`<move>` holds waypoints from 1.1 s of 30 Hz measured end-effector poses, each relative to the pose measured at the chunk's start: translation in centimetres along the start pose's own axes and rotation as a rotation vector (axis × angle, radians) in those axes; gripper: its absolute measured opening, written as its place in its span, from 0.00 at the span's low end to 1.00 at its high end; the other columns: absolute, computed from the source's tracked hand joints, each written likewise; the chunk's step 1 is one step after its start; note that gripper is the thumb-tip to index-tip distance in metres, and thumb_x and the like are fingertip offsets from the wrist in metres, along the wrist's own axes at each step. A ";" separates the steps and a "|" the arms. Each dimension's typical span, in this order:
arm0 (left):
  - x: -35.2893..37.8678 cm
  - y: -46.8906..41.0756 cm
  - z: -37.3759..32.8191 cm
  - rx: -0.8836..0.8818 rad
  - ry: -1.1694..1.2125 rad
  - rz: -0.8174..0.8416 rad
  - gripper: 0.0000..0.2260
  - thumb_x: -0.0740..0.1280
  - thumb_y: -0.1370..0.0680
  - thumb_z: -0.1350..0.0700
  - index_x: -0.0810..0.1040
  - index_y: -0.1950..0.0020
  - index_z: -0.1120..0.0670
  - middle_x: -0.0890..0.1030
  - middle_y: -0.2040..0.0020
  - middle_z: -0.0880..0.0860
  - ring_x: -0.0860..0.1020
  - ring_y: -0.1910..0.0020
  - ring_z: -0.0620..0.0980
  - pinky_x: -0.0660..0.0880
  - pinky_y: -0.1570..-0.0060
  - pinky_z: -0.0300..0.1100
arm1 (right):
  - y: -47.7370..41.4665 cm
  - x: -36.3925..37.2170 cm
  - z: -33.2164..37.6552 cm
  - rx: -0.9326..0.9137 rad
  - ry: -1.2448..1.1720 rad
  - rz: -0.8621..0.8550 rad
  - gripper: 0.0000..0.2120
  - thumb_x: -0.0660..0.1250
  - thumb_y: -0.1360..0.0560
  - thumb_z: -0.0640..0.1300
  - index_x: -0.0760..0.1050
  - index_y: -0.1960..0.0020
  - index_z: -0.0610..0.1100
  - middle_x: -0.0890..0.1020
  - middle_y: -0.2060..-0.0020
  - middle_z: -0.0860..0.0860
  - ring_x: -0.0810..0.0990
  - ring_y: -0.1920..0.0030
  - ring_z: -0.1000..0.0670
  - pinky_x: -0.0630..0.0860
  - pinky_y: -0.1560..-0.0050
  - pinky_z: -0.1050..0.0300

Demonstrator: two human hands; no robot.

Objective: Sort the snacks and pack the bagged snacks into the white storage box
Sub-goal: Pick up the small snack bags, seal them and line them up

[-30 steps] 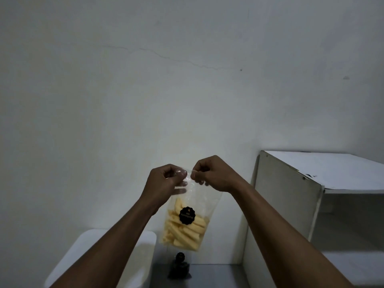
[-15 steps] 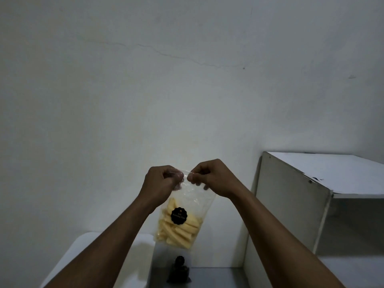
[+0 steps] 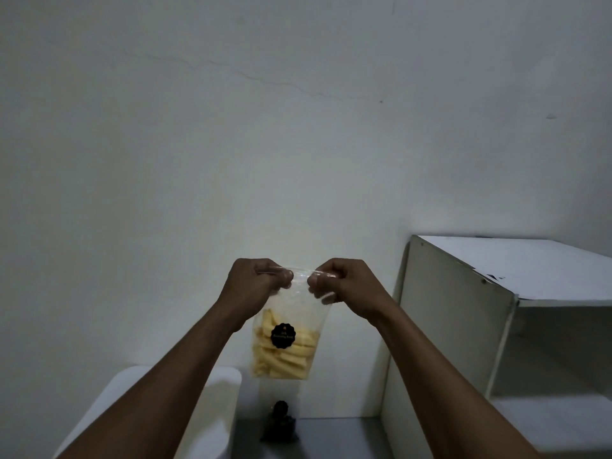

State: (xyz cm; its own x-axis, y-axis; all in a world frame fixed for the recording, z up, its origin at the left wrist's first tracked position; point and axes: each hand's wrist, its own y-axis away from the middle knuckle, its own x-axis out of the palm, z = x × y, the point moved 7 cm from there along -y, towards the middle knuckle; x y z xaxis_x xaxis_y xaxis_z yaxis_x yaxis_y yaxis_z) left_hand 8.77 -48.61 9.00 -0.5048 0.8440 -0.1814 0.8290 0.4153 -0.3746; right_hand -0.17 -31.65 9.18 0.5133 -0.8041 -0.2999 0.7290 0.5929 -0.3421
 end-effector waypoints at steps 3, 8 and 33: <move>0.1 0.0 0.3 -0.002 0.014 -0.014 0.05 0.74 0.26 0.58 0.86 0.62 0.57 0.86 0.63 0.53 0.81 0.63 0.46 0.78 0.59 0.39 | 0.4 -0.6 -0.6 0.031 -0.086 -0.019 0.05 0.70 0.24 0.36 0.79 0.56 0.34 0.85 0.60 0.39 0.84 0.60 0.46 0.81 0.57 0.52; 0.8 0.3 0.4 -0.040 0.125 0.024 0.05 0.74 0.26 0.59 0.85 0.58 0.61 0.86 0.60 0.56 0.82 0.57 0.49 0.81 0.53 0.47 | 0.8 -1.5 0.0 -0.004 -0.077 -0.125 0.06 0.72 0.26 0.33 0.79 0.60 0.33 0.83 0.65 0.37 0.81 0.66 0.46 0.81 0.63 0.55; 0.7 0.2 0.1 -0.044 0.071 0.045 0.05 0.73 0.25 0.58 0.85 0.56 0.60 0.86 0.59 0.56 0.83 0.57 0.48 0.81 0.51 0.47 | 1.3 -2.2 0.1 0.004 -0.038 -0.051 0.05 0.69 0.24 0.34 0.79 0.54 0.31 0.86 0.59 0.39 0.85 0.59 0.47 0.83 0.53 0.51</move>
State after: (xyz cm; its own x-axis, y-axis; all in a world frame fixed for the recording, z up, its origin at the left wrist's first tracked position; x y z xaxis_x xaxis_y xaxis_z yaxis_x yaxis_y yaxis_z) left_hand 8.54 -47.99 8.75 -0.4494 0.8836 -0.1313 0.8612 0.3894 -0.3265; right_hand -0.28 -29.09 9.51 0.4923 -0.8342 -0.2484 0.7564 0.5513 -0.3522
